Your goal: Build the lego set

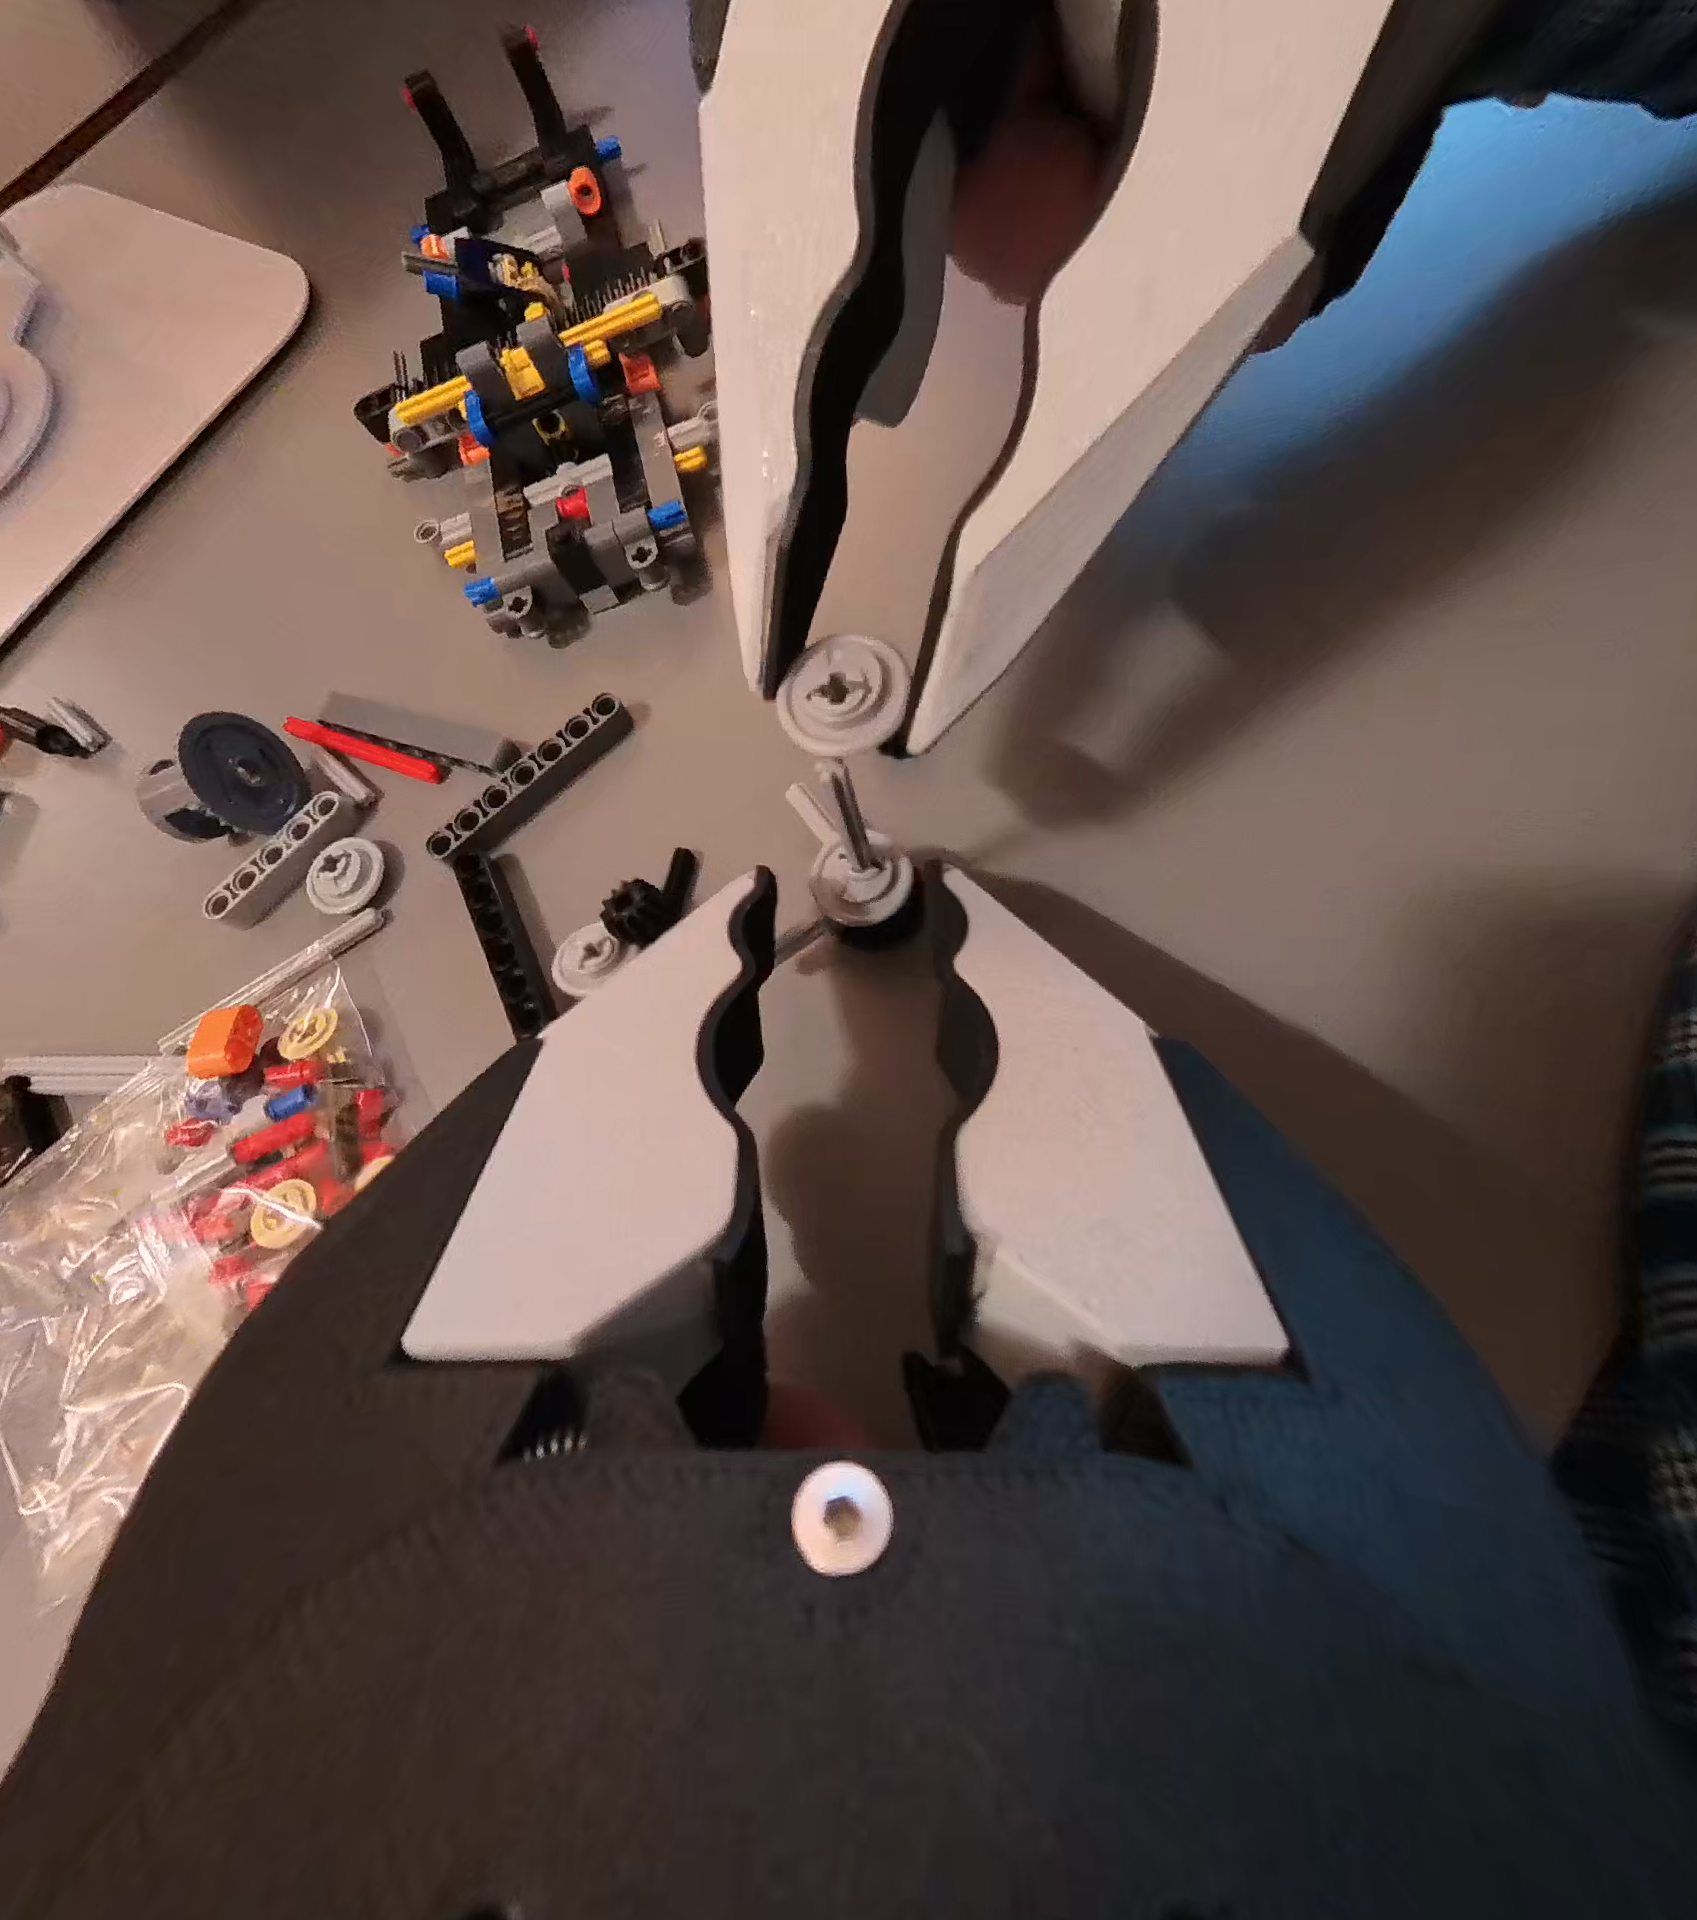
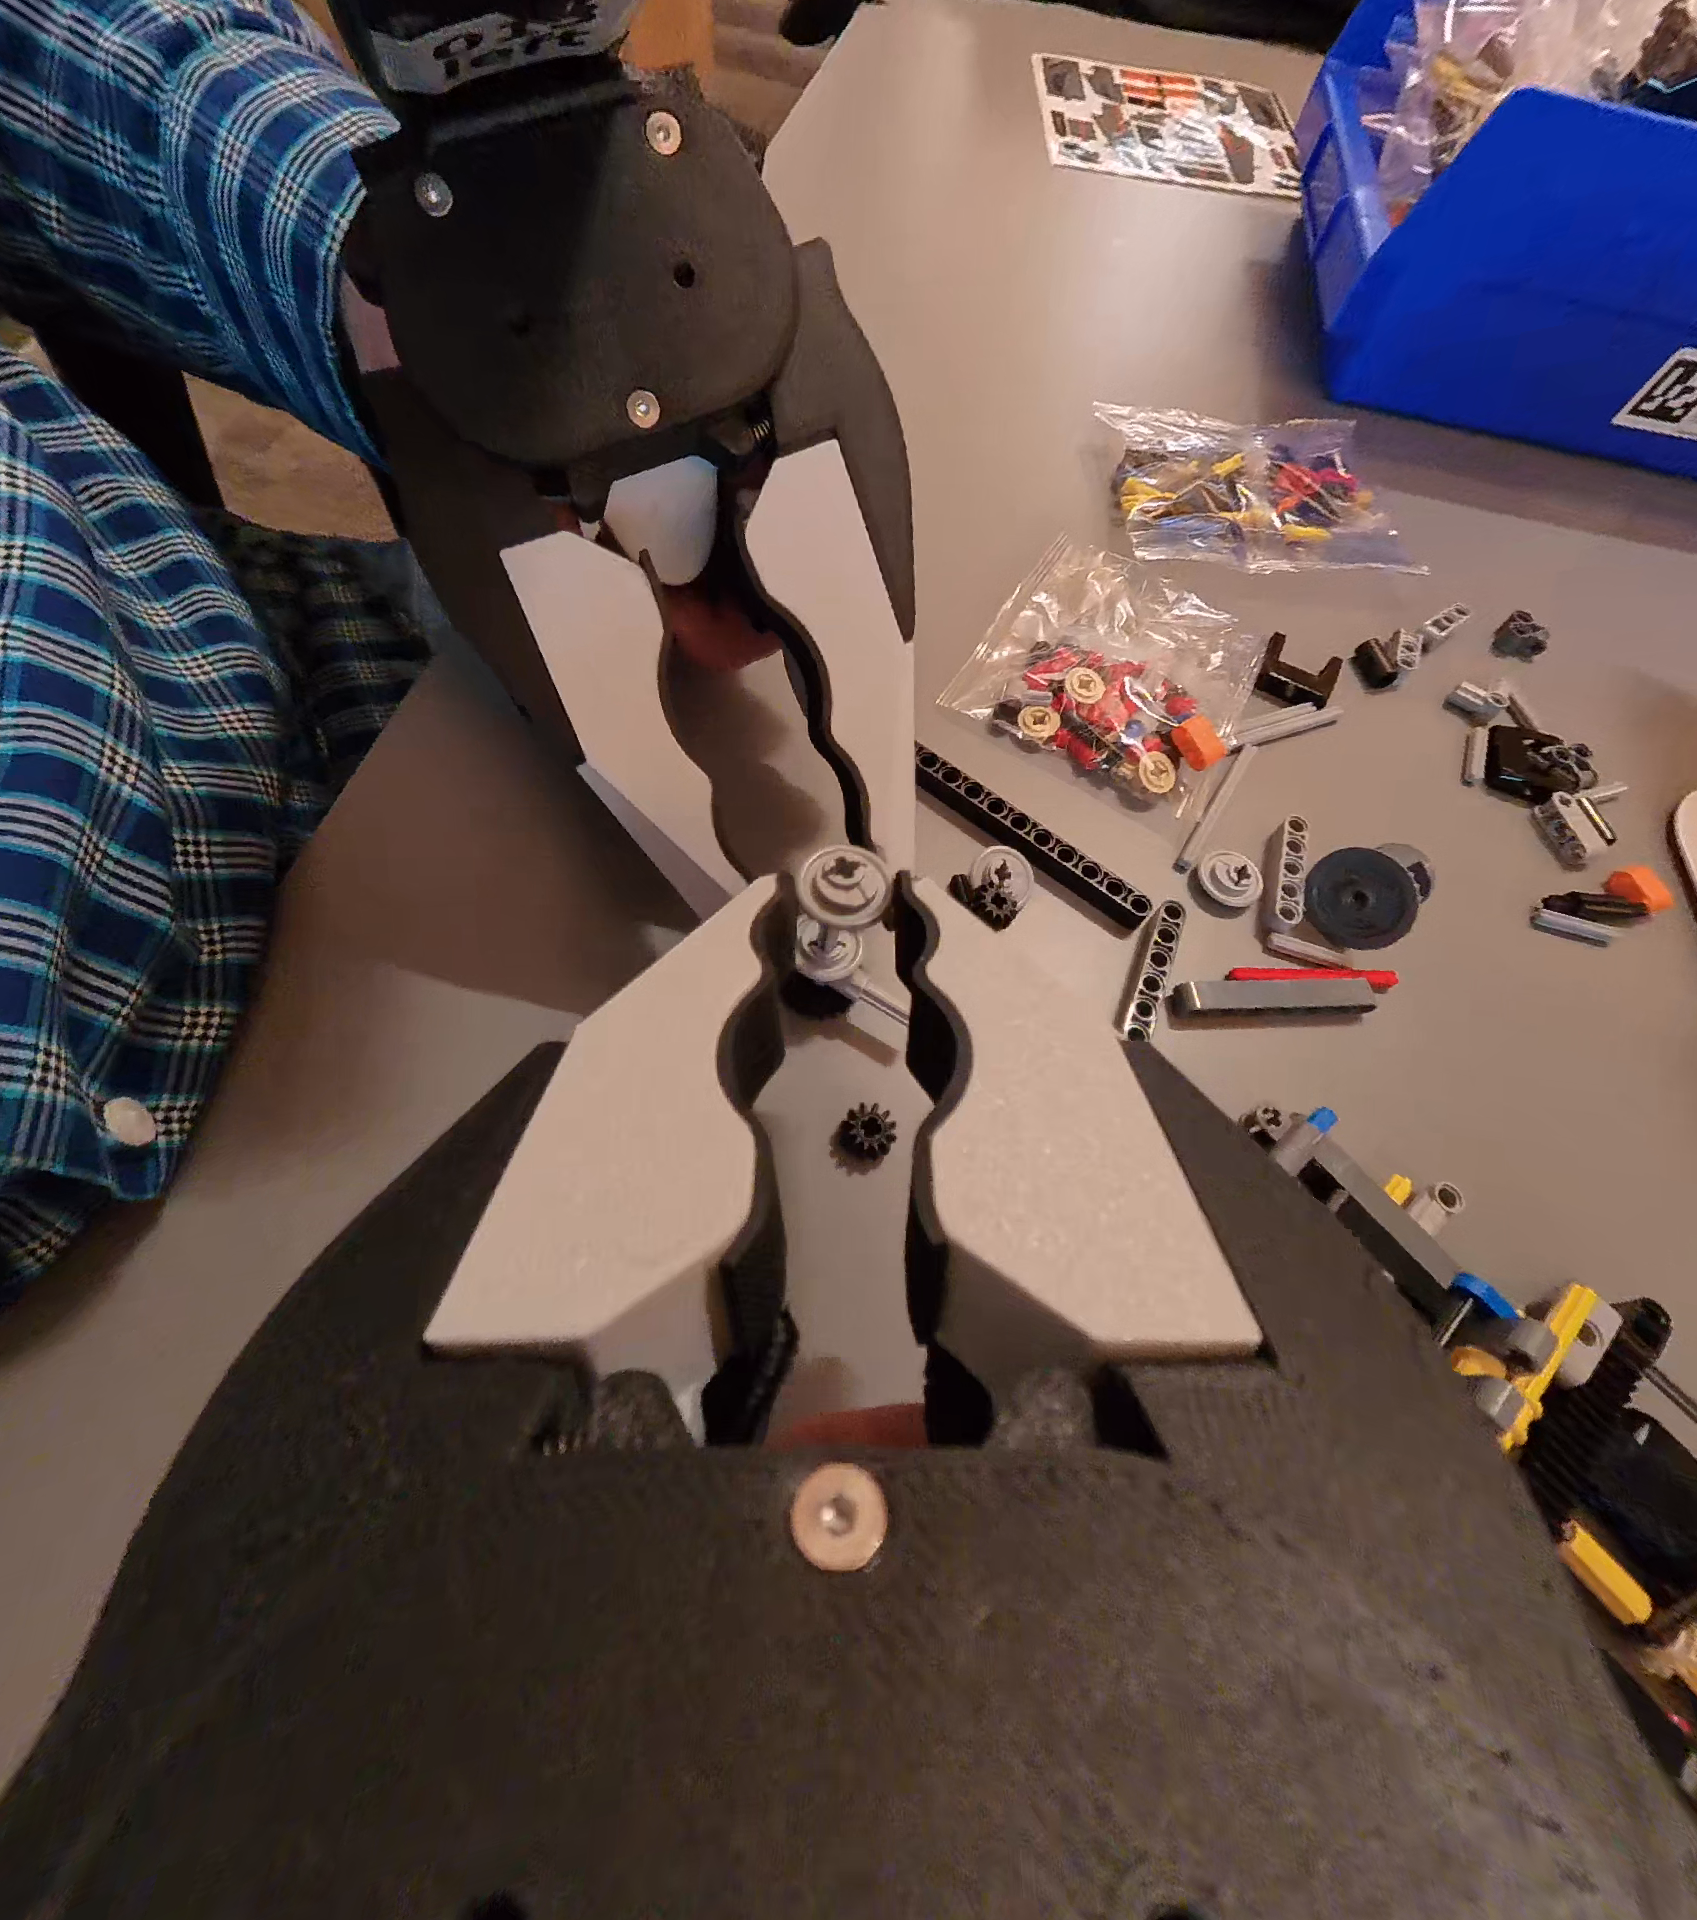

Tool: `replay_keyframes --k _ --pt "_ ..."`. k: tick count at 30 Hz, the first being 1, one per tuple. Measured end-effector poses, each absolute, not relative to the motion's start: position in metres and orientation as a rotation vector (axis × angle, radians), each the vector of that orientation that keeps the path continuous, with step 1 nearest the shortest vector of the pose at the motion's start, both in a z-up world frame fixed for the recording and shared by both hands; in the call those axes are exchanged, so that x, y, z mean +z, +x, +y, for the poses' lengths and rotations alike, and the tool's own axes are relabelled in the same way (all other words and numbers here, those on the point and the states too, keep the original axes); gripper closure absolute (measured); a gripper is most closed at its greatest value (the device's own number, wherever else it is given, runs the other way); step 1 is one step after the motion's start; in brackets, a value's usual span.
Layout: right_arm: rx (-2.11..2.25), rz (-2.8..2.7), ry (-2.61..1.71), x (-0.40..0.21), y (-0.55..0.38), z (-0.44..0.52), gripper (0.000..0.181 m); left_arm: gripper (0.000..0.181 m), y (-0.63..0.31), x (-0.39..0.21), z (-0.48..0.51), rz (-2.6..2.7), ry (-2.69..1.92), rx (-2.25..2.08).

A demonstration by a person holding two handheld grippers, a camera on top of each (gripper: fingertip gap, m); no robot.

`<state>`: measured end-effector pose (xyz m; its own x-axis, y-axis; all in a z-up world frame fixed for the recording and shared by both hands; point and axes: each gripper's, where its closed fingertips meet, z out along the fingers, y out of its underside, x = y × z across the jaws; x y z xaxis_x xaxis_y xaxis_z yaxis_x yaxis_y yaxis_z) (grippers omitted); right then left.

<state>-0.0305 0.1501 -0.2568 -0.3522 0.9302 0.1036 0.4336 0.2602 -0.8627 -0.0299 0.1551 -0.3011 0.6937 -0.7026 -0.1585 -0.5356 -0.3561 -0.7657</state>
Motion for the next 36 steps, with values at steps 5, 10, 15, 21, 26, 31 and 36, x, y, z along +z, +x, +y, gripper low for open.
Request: replay_keyframes --k 5,10,15,21,26,31,36 --pt "1.028 -1.950 -1.199 -0.260 -0.031 0.151 0.166 0.160 -0.028 -0.303 0.158 0.975 -2.040 -0.230" --pt "1.048 -1.930 -1.211 -0.257 -0.030 0.163 0.166 0.164 -0.027 -0.305 0.158 1.007 -2.039 -0.230" --pt "1.093 -1.947 -1.193 -0.257 -0.029 0.161 0.166 0.164 -0.027 -0.305 0.156 1.055 -2.018 -0.250" --pt "1.158 -1.989 -1.121 -0.258 -0.030 0.148 0.166 0.164 -0.027 -0.305 0.154 1.144 -1.979 -0.277" --pt "1.175 -2.014 -1.075 -0.258 -0.031 0.144 0.166 0.164 -0.025 -0.305 0.150 1.241 -1.938 -0.293" --pt "1.204 -2.045 -1.034 -0.258 -0.032 0.139 0.166 0.165 -0.024 -0.305 0.146 1.319 -1.903 -0.320" --pt "1.240 -2.026 -1.034 -0.254 -0.032 0.141 0.166 0.165 -0.024 -0.305 0.144 1.342 -1.888 -0.345"
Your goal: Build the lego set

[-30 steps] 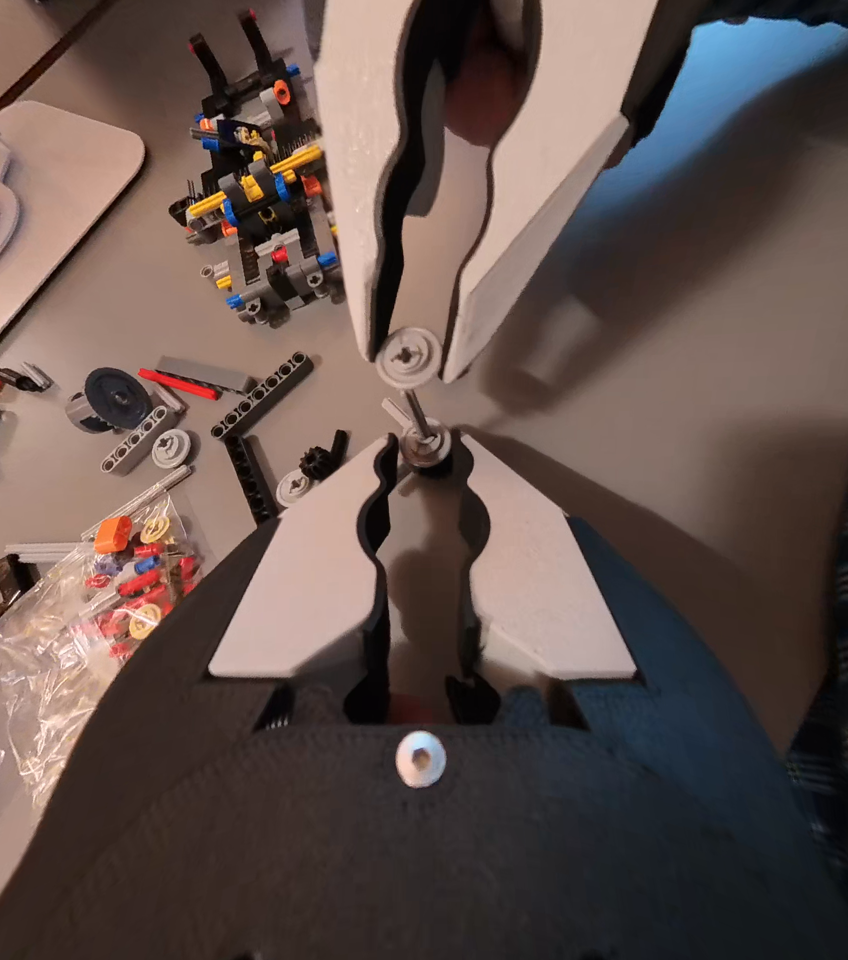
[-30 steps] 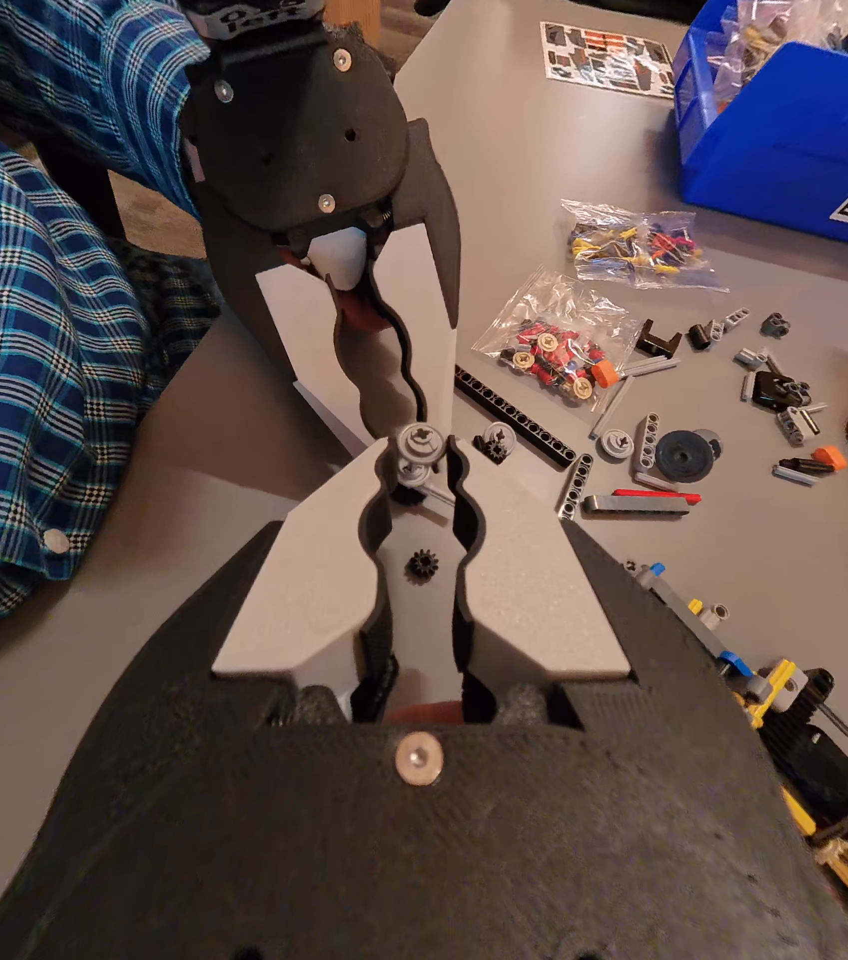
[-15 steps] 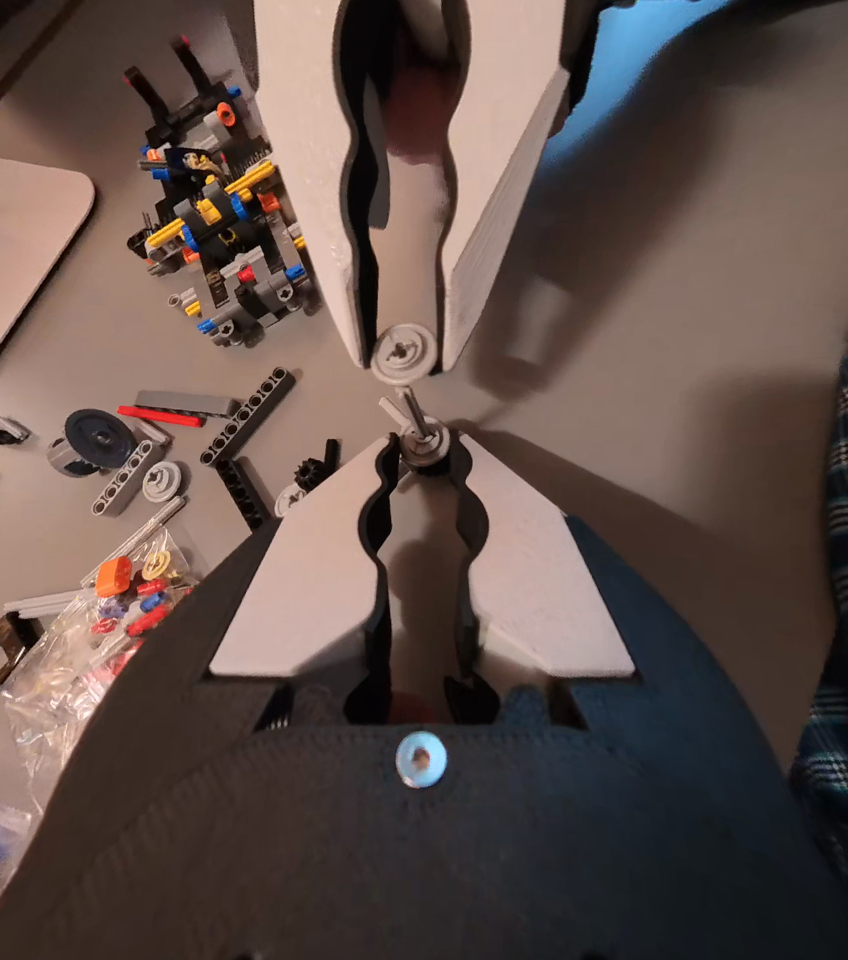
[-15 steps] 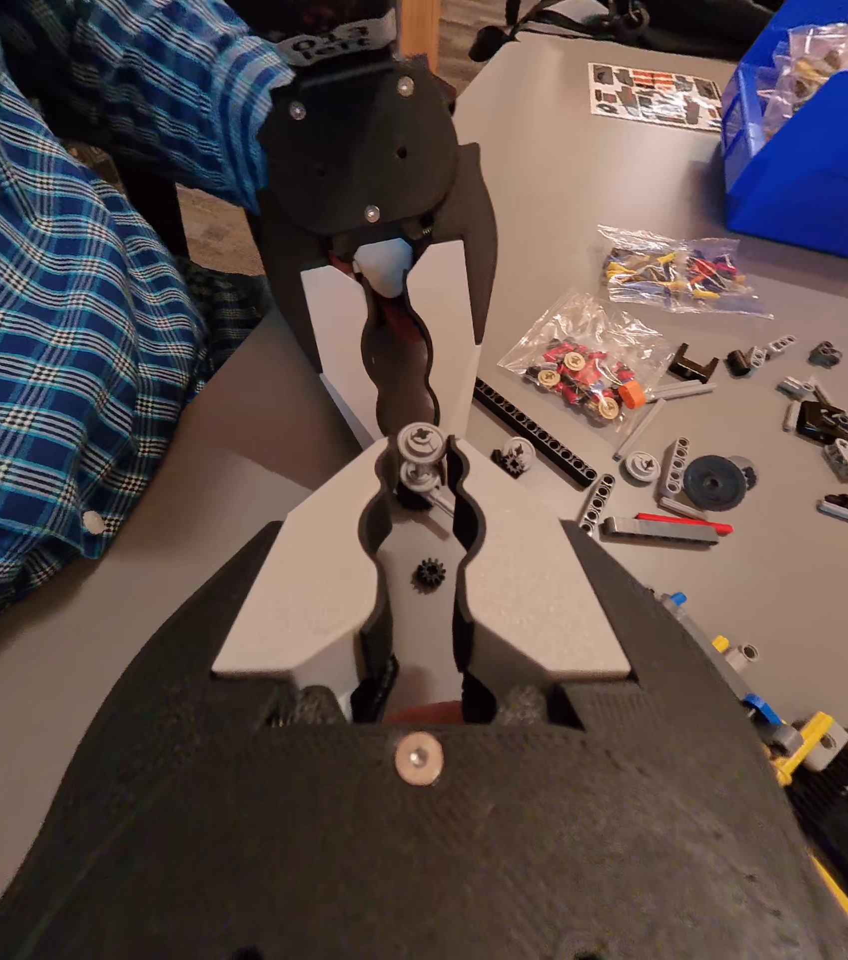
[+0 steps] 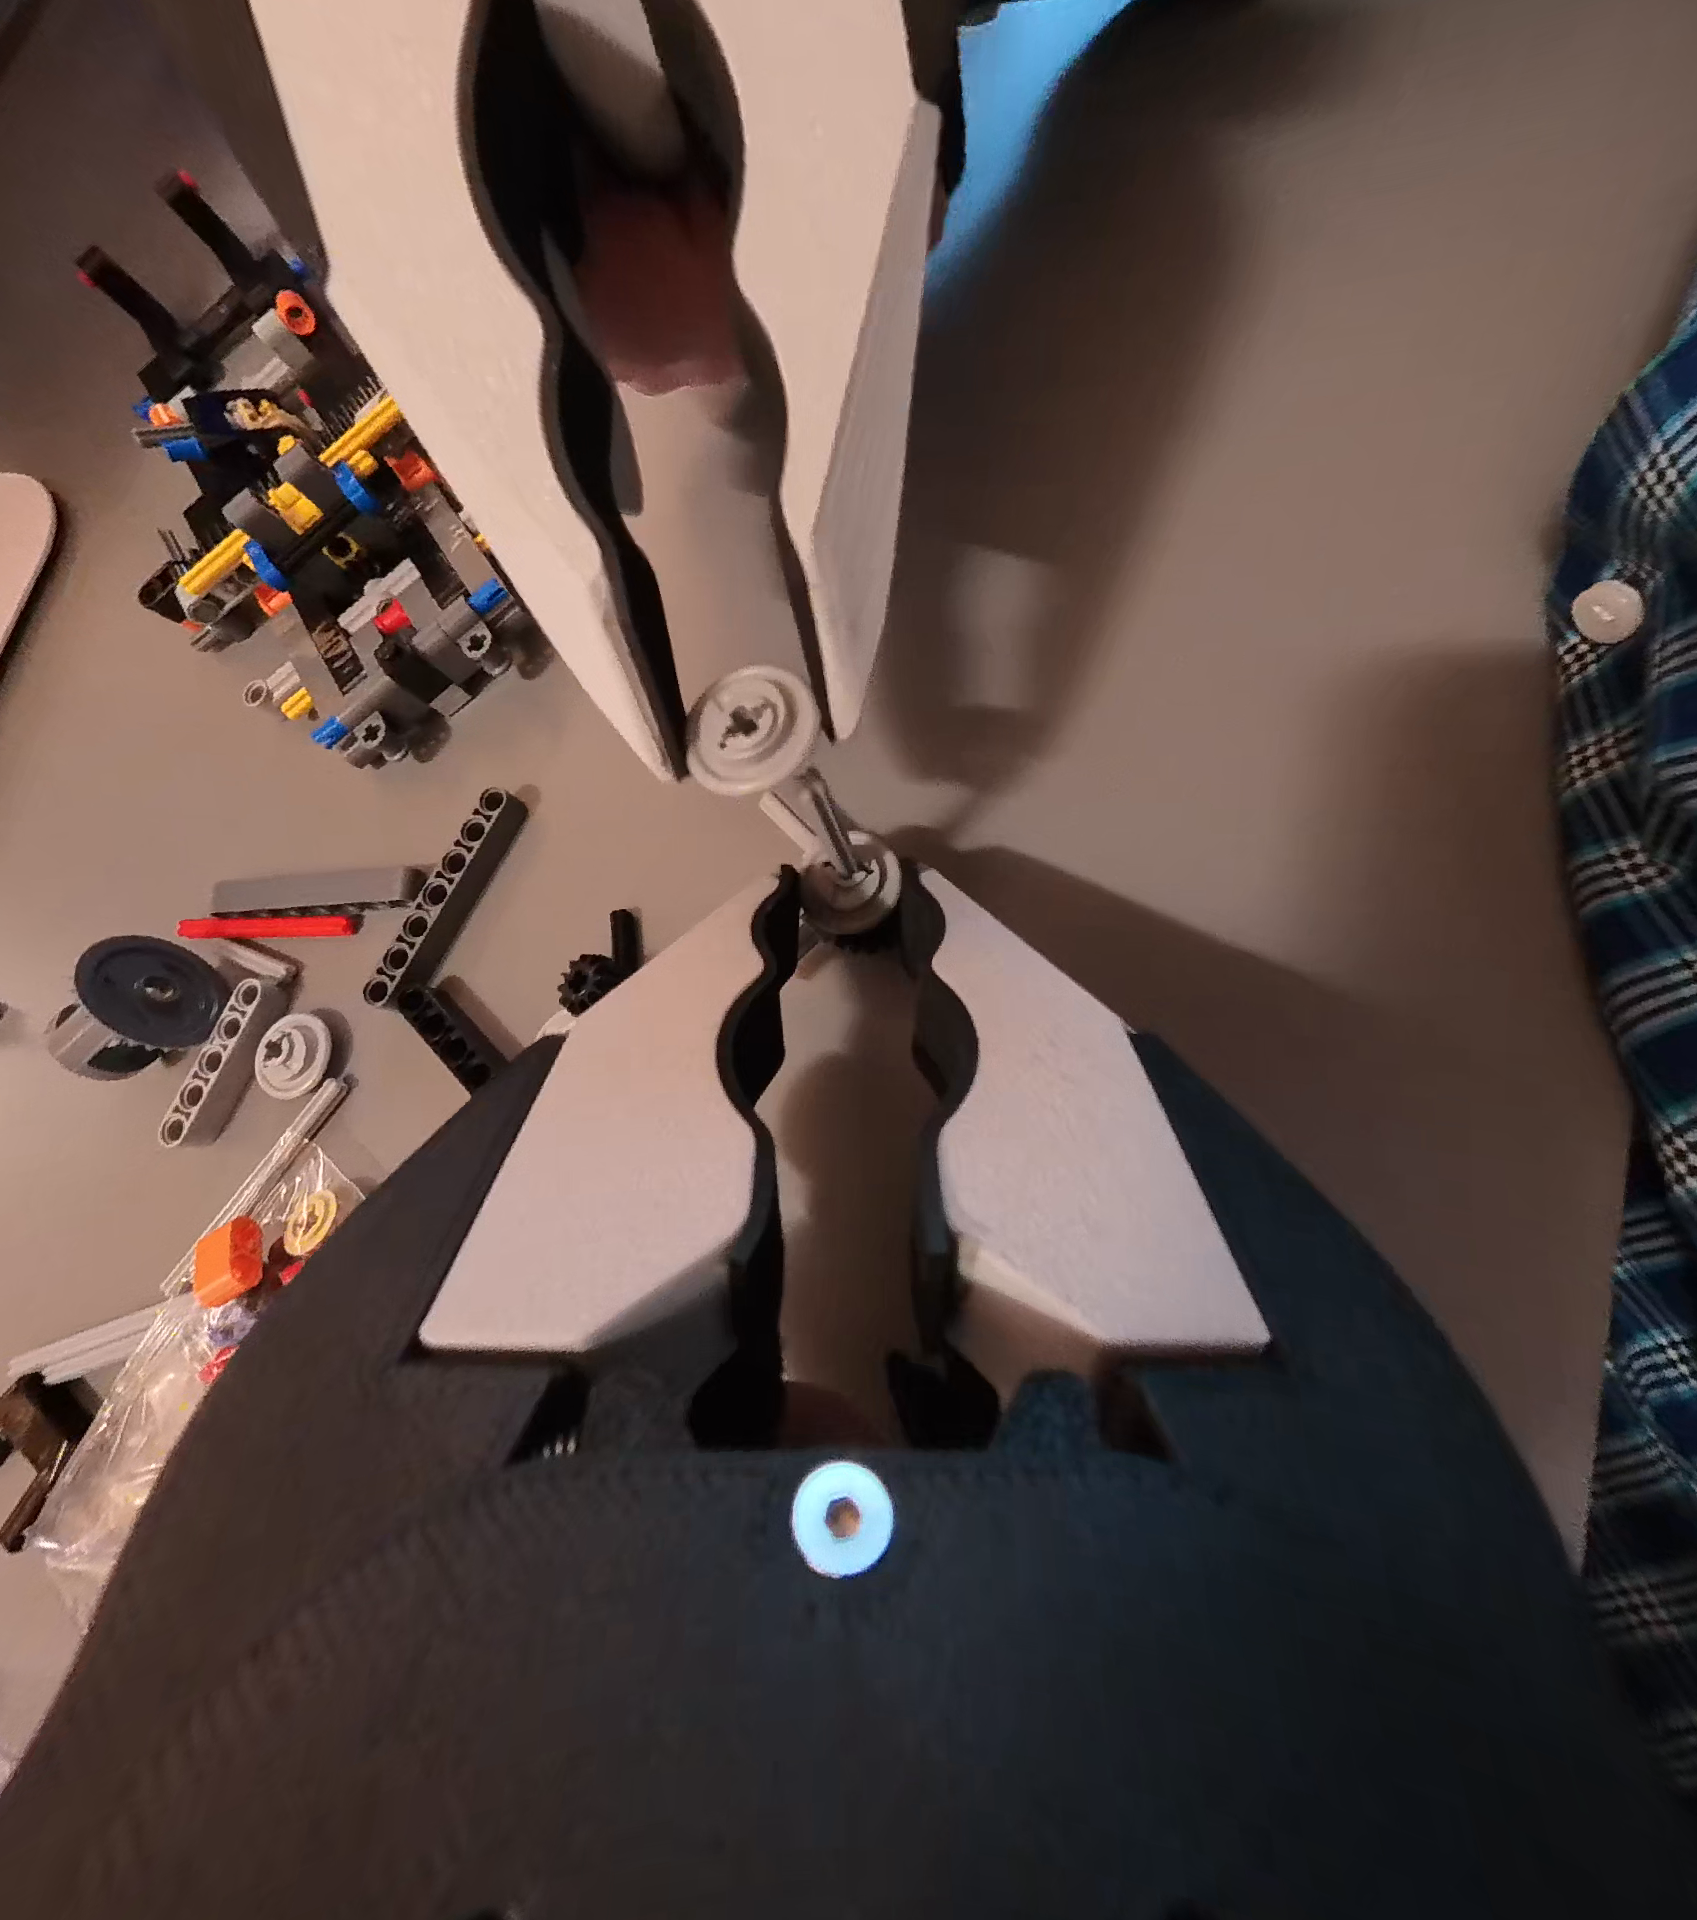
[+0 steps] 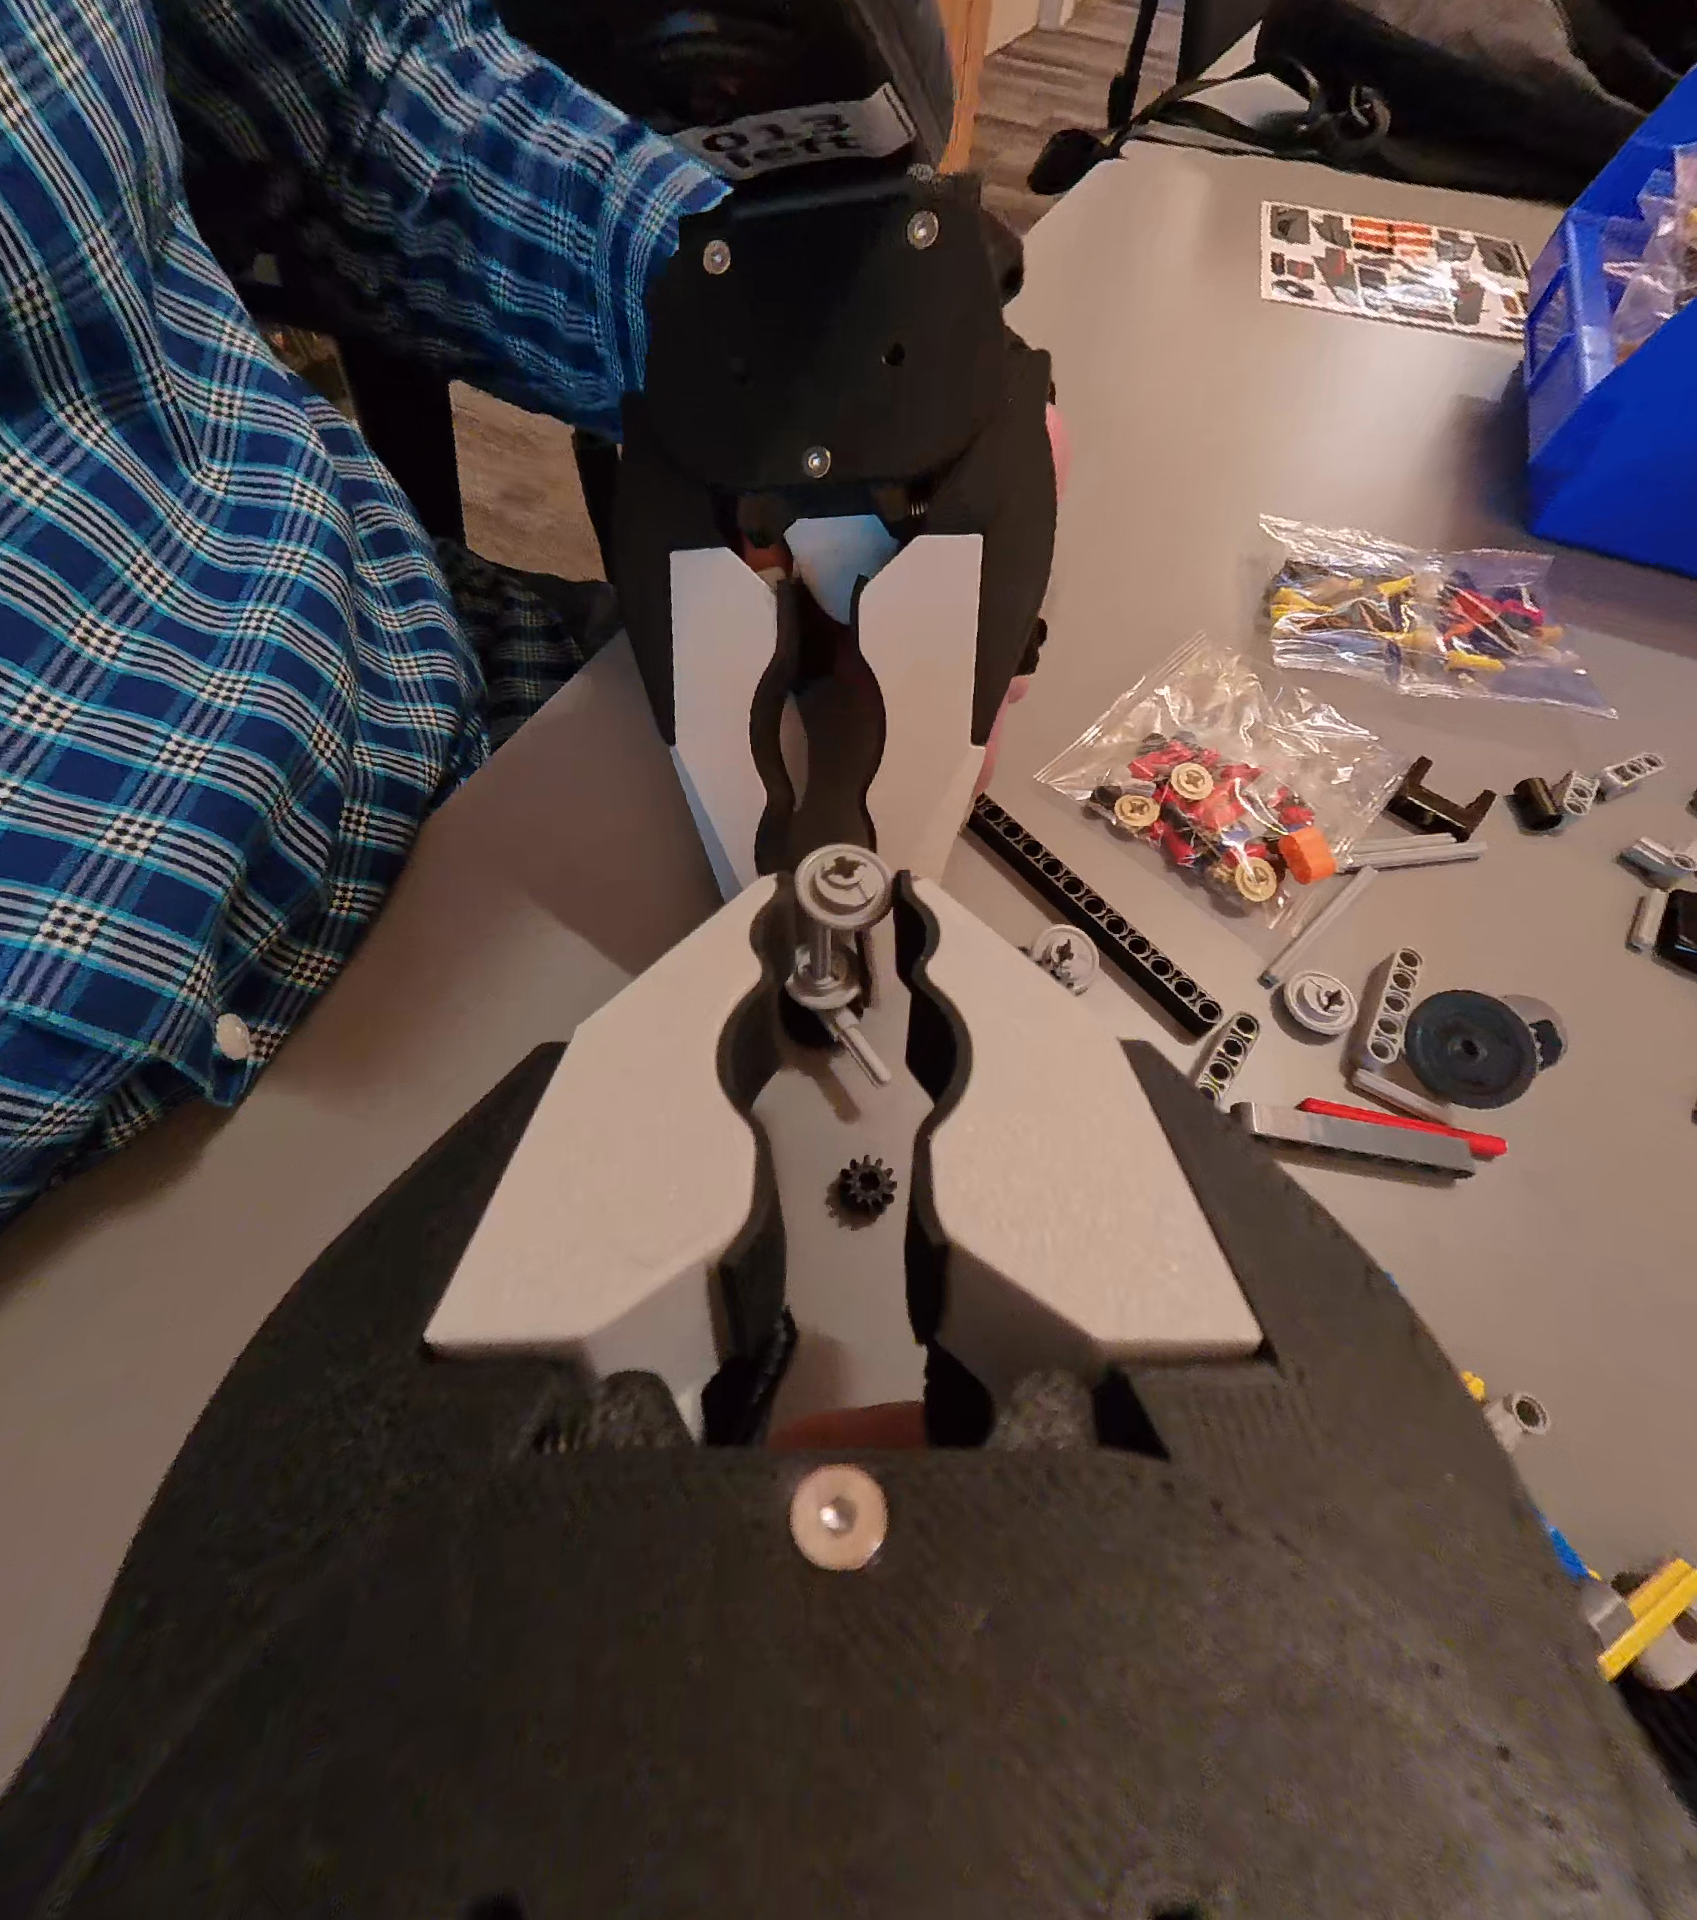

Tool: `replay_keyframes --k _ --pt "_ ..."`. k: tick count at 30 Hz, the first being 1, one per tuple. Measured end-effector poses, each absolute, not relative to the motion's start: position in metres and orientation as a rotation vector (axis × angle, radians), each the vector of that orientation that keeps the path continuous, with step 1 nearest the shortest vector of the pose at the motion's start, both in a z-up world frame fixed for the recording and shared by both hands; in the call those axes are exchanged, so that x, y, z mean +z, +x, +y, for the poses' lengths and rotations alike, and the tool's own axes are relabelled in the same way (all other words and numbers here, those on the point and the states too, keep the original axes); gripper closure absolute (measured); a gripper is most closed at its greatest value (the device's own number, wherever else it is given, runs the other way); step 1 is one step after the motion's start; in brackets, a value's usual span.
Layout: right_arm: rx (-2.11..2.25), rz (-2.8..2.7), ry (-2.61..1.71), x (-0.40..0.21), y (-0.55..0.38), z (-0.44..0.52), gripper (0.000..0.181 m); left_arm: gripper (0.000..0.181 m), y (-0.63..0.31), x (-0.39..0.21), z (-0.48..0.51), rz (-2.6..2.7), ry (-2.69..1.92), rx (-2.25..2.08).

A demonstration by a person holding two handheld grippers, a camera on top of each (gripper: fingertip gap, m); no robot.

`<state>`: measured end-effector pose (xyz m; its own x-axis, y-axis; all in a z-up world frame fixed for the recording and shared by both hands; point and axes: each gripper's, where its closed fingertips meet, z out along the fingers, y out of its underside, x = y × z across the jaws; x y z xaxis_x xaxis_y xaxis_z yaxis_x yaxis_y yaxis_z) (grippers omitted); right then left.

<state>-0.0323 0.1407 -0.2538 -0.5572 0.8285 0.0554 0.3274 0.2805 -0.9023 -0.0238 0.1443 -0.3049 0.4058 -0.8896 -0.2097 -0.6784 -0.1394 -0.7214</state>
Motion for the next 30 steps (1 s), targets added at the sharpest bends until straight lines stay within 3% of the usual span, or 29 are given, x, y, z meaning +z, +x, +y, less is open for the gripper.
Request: replay_keyframes --k 30 --pt "1.304 -2.201 -0.829 -0.259 -0.031 0.123 0.166 0.164 -0.023 -0.305 0.132 1.541 -1.780 -0.422"
